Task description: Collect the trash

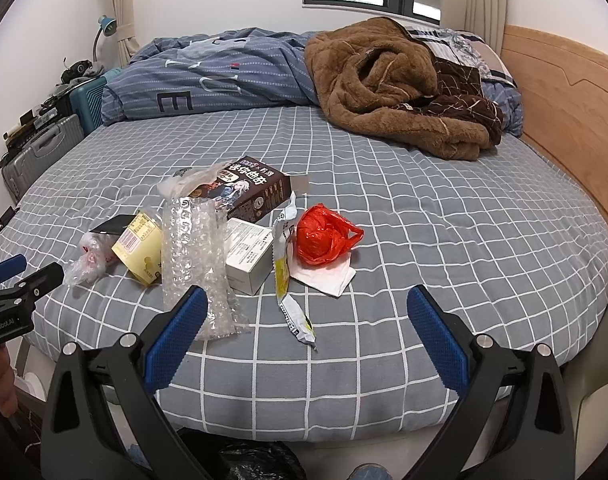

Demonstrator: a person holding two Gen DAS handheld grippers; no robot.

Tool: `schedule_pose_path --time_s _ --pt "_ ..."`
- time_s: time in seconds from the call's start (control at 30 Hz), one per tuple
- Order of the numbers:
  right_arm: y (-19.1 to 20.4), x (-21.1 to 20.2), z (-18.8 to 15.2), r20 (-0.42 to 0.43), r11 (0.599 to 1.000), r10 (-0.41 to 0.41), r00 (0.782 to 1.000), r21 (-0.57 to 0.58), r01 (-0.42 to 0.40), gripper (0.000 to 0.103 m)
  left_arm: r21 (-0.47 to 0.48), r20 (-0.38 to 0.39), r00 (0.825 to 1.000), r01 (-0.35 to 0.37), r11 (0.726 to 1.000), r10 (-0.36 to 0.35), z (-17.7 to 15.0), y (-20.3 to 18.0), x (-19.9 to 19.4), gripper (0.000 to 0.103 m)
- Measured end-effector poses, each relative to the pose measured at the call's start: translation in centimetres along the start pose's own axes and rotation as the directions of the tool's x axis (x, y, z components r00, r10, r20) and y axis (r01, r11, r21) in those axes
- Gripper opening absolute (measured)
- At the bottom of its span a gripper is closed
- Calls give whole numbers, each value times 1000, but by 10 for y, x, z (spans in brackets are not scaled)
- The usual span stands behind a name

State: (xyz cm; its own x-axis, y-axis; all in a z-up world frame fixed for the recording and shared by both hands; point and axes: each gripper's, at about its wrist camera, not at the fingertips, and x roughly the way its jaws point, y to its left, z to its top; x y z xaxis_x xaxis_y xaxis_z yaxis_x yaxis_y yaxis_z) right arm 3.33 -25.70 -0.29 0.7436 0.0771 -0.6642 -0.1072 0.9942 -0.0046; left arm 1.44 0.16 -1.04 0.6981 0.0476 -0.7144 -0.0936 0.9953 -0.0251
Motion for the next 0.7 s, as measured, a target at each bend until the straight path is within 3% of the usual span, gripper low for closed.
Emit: schedule_pose_path --time_s 0.33,0.7 --pt "12 17 10 -22 999 26 999 -19 -27 96 -21 -42 999 -33 999 32 13 26 22 97" --pt "73 55 17 -84 989 121 989 -78 -128 93 -30 -134 989 -71 997 66 18 55 79 97"
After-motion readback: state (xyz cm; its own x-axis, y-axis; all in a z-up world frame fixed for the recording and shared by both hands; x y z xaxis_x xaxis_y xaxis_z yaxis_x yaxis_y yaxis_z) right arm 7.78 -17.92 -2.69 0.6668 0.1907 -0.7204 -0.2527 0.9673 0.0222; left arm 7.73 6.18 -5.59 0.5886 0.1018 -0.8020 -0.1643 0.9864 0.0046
